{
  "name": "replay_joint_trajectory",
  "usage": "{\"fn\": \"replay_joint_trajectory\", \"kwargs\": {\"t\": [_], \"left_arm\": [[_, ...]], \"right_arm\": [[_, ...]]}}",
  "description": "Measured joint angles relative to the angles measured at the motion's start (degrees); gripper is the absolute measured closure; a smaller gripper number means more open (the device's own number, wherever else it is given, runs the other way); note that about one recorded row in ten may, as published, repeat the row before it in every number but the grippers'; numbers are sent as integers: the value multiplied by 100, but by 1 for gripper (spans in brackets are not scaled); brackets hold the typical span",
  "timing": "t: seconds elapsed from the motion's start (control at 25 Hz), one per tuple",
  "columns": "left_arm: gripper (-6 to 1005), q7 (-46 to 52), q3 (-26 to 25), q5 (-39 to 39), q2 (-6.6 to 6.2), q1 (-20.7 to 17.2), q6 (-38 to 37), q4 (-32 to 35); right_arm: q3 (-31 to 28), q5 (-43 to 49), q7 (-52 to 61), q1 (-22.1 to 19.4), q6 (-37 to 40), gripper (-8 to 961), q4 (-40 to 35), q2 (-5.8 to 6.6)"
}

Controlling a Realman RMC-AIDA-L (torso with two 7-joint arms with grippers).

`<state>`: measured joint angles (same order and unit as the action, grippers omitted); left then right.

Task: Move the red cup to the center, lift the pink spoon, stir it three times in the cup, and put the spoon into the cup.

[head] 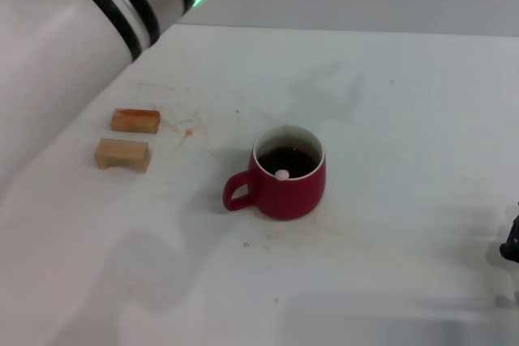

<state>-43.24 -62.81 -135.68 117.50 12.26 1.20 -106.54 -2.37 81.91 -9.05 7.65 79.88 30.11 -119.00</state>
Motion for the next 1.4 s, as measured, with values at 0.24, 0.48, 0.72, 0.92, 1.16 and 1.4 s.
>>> {"fn": "replay_joint_trajectory", "kwargs": {"t": [0.24, 0.48, 0.72, 0.92, 1.16, 1.4], "left_arm": [[508, 1124, 1143, -996, -193, -72, -3526, 1181], [562, 2638, 876, -2191, 89, -253, -5061, 3137], [428, 2622, 689, -1729, 83, -264, -5329, 4695], [307, 2954, 460, -1441, 102, -244, -6140, 6162], [232, 3856, 236, -1183, 85, -36, -6855, 7668], [221, 3884, 267, -1202, 80, 48, -7129, 8162]], "right_arm": [[-3, -16, 0, -23, 28, 953, -8, -6], [-1, -9, -1, -86, 293, 953, -78, -8], [57, 3, -46, -168, 732, 953, -165, -9], [152, 8, -41, -272, 1307, 953, -236, -14], [200, 0, -25, -356, 1752, 953, -337, -12], [162, -30, -13, -378, 1836, 953, -375, -9]]}}
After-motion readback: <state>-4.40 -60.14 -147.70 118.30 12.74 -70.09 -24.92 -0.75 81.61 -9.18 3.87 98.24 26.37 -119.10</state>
